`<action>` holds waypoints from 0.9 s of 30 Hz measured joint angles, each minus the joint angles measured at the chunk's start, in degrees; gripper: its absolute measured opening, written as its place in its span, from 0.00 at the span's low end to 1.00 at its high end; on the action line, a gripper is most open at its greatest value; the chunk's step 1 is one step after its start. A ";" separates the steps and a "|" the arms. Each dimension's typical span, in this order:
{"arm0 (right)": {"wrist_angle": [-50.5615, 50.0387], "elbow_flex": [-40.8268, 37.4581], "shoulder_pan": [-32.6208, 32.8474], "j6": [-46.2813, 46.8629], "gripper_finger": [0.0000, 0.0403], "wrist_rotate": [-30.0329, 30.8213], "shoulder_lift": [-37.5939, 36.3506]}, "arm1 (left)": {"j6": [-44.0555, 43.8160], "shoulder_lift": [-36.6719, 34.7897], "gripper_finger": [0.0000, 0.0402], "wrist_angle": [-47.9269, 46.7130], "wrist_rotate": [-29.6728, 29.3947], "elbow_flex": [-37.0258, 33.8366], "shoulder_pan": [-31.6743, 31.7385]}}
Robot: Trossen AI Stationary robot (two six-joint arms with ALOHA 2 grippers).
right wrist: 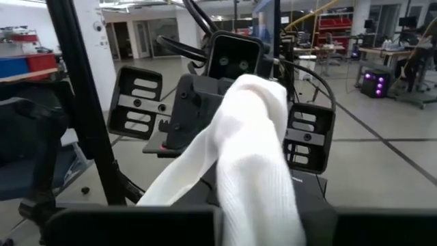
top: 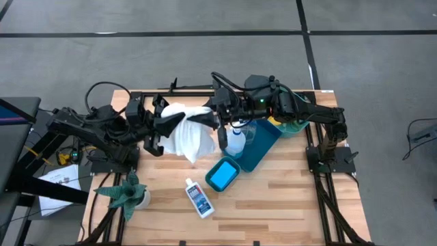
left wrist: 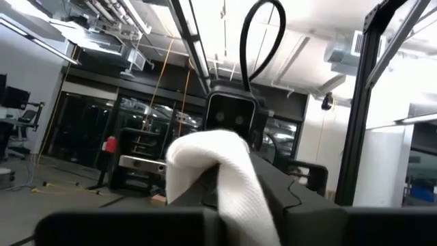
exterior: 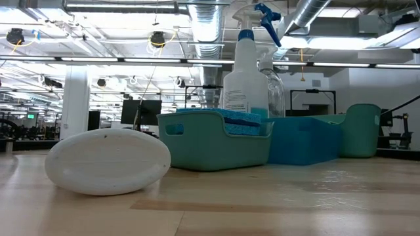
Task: Pick & Place Kitchen Items
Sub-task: Put the white microfiber cloth into the top green bin
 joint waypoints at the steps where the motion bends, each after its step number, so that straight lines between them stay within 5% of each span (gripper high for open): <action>1: -0.13 -0.01 0.00 0.09 0.04 0.16 -0.01 | 0.00 -0.31 0.10 -0.93 0.01 0.02 -0.14; 15: -0.39 -0.04 -0.04 1.44 0.02 0.41 -0.01 | -1.82 -11.07 0.33 -25.12 -3.06 0.07 -5.71; 27: -9.20 0.00 -1.24 2.58 0.02 6.50 -1.70 | -11.79 -16.48 0.33 -42.01 -3.04 0.04 -11.00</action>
